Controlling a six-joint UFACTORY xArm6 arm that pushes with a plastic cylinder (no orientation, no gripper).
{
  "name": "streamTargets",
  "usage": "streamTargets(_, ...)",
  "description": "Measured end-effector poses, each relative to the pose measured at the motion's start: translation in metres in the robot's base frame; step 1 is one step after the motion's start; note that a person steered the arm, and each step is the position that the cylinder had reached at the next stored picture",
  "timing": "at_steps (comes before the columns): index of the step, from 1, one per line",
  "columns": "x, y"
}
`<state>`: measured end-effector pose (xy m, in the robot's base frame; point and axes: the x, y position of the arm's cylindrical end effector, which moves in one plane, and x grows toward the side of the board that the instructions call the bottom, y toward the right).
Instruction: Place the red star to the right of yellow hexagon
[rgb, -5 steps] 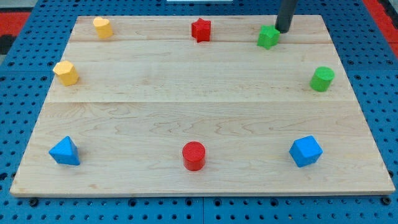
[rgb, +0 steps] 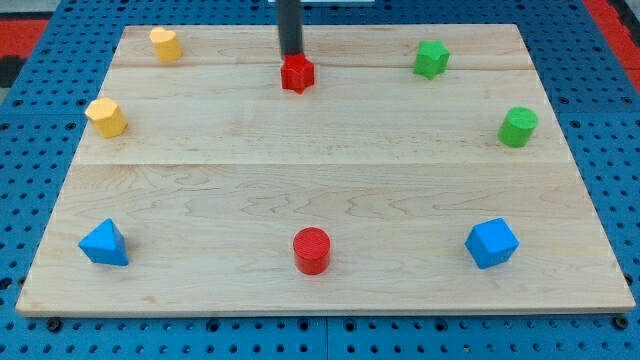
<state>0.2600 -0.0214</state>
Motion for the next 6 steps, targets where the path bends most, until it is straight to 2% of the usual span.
streamTargets(1,0.040,0.010)
streamTargets(2,0.109,-0.005)
streamTargets(3,0.105,-0.017)
streamTargets(5,0.047,0.005)
streamTargets(6,0.047,-0.045)
